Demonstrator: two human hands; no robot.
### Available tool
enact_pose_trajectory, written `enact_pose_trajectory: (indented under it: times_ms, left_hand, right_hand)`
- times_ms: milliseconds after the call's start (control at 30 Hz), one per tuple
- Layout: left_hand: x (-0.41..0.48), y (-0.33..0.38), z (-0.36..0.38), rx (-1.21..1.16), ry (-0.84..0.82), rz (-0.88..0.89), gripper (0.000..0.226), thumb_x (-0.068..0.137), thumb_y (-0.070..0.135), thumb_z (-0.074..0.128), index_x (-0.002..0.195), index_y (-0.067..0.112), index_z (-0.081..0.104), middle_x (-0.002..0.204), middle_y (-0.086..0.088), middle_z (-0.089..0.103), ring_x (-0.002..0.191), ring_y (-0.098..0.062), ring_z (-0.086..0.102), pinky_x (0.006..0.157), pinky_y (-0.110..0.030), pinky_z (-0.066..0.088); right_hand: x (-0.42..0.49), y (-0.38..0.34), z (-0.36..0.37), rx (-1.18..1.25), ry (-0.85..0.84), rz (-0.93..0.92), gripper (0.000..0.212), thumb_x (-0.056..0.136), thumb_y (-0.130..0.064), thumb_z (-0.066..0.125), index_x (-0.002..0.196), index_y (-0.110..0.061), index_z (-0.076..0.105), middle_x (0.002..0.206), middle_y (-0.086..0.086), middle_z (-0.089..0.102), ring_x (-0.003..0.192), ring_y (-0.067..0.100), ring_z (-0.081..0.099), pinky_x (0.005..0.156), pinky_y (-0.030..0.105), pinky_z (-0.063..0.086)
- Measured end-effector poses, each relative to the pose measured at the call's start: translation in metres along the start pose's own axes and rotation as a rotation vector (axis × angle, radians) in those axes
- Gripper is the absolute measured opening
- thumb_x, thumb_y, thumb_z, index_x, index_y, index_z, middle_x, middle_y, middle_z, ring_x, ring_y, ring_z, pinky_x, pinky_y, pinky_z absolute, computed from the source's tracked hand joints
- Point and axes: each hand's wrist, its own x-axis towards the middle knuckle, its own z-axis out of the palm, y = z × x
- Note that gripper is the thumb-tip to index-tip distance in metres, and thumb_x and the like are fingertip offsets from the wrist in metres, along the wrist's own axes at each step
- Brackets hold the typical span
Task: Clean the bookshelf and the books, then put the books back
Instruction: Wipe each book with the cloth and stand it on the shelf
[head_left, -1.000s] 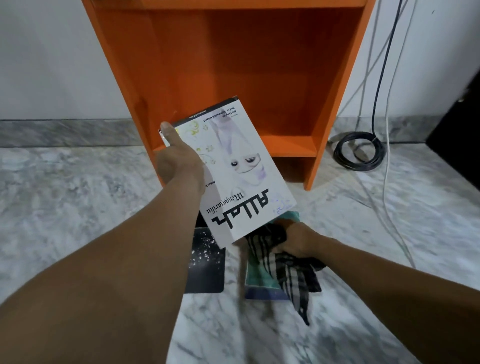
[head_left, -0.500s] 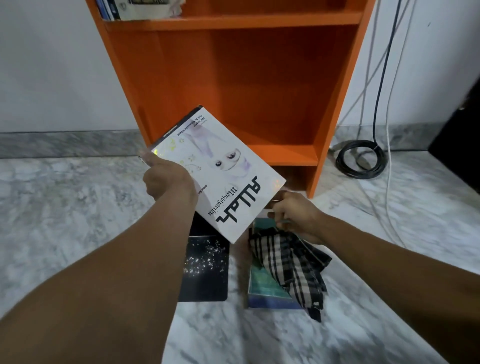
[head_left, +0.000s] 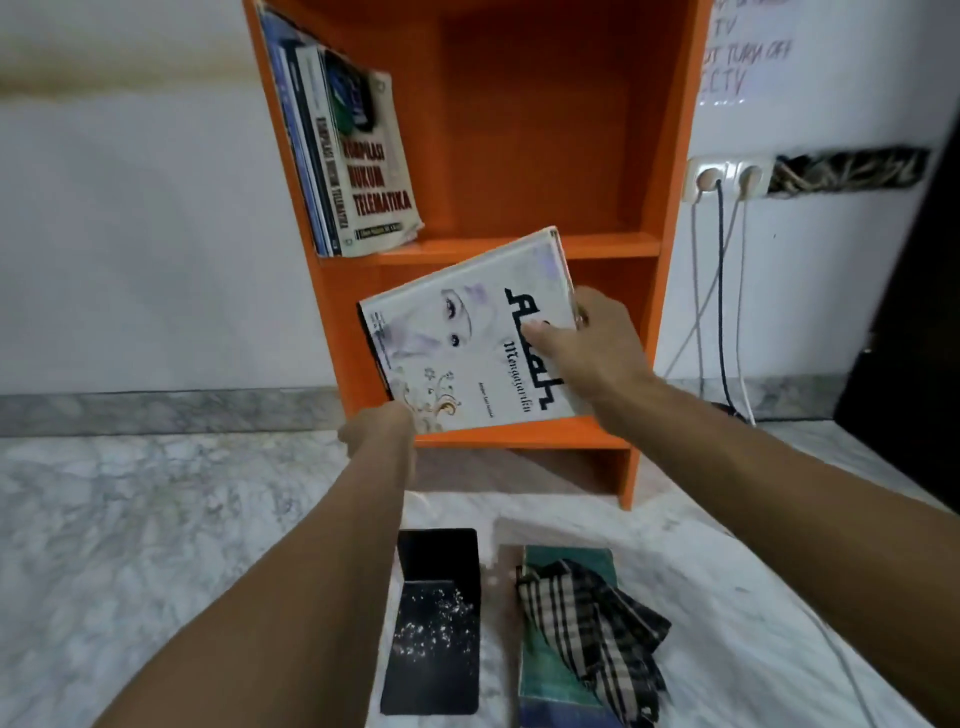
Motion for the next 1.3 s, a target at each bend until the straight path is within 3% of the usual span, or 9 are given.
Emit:
enact_pose_trajectory:
  times_ms: [133,233,433,533,633,833,1000,1200,1300]
  left_hand:
    - [-0.013,0.022,-0.026,0.434,-0.016,0.664,0.110,0.064,0.034,0.088,0.149,0.020,0.019,0.148,-0.012,0.030,0.137,-0.031,0.033,0.110,-0.049,0.036]
    - [-0.022,0.037,-0.045,0.564,-0.260,0.943,0.100,0.057,0.040,0.092,0.140,0.027,0.037,0.138,-0.001,0.050,0.127,-0.021,0.049,0.103,-0.044,0.045]
    - [-0.033,0.042,-0.081,0.176,-0.479,0.640,0.030,0.081,0.017,0.077,0.108,0.013,0.065,0.090,0.000,0.073,0.076,-0.015,0.067,0.052,-0.017,0.047]
    - [-0.034,0.057,-0.084,0.024,-0.399,0.603,0.018,0.087,0.016,0.072,0.102,0.016,0.062,0.090,-0.001,0.070,0.072,-0.011,0.063,0.049,-0.019,0.048]
    - [-0.029,0.070,-0.084,-0.091,-0.373,0.585,0.016,0.087,0.017,0.072,0.100,0.015,0.062,0.095,-0.005,0.071,0.080,-0.017,0.067,0.057,-0.029,0.053]
    - [-0.016,0.080,-0.075,-0.160,-0.449,0.424,0.023,0.086,0.028,0.074,0.102,0.016,0.063,0.100,-0.004,0.072,0.094,-0.028,0.067,0.076,-0.066,0.054]
    - [-0.009,0.107,-0.072,-0.101,-0.503,0.407,0.020,0.092,0.025,0.067,0.108,0.016,0.061,0.107,-0.004,0.070,0.099,-0.028,0.064,0.078,-0.062,0.053]
    - [0.003,0.152,-0.050,0.189,-0.416,0.687,0.026,0.099,0.011,0.053,0.122,0.022,0.056,0.112,-0.005,0.067,0.098,-0.025,0.067,0.074,-0.050,0.061]
    - [0.006,0.170,-0.035,0.235,-0.351,0.688,0.032,0.098,0.015,0.056,0.129,0.023,0.052,0.115,-0.003,0.063,0.099,-0.029,0.066,0.064,-0.050,0.061]
  right_hand:
    - [0.001,-0.052,-0.014,-0.358,-0.078,-0.201,0.021,0.084,-0.029,0.070,0.101,-0.021,0.061,0.092,-0.001,0.069,0.081,0.020,0.069,0.076,0.047,0.059]
    - [0.001,-0.075,-0.009,-0.499,-0.231,-0.331,0.021,0.083,-0.026,0.073,0.098,-0.020,0.060,0.093,-0.001,0.067,0.085,0.021,0.067,0.079,0.049,0.057]
    - [0.018,-0.090,0.031,-0.575,-0.233,-0.398,0.034,0.073,-0.045,0.075,0.104,-0.043,0.061,0.101,-0.014,0.068,0.095,0.017,0.064,0.086,0.053,0.052]
    - [0.024,-0.086,0.053,-0.488,0.125,-0.454,0.062,0.074,-0.045,0.077,0.130,-0.044,0.051,0.133,-0.007,0.057,0.122,0.023,0.051,0.103,0.055,0.041]
    - [0.018,-0.069,0.069,-0.198,0.244,-0.183,0.087,0.083,-0.027,0.078,0.151,-0.029,0.023,0.156,0.004,0.029,0.140,0.027,0.034,0.110,0.046,0.034]
    - [0.023,-0.042,0.108,0.019,-0.046,0.108,0.030,0.093,-0.005,0.061,0.116,-0.012,0.043,0.114,0.012,0.060,0.096,0.023,0.063,0.085,0.051,0.056]
    - [0.053,-0.060,0.104,0.177,-0.059,0.276,0.018,0.097,-0.008,0.057,0.113,-0.009,0.051,0.102,0.005,0.061,0.083,0.018,0.061,0.058,0.039,0.056]
    - [0.108,-0.078,0.095,0.291,-0.021,0.264,0.015,0.097,-0.010,0.057,0.111,-0.016,0.053,0.109,0.006,0.064,0.096,0.026,0.063,0.058,0.041,0.054]
    - [0.144,-0.090,0.091,0.294,-0.064,0.236,0.011,0.097,-0.009,0.057,0.098,-0.020,0.055,0.111,0.010,0.067,0.106,0.030,0.063,0.089,0.052,0.052]
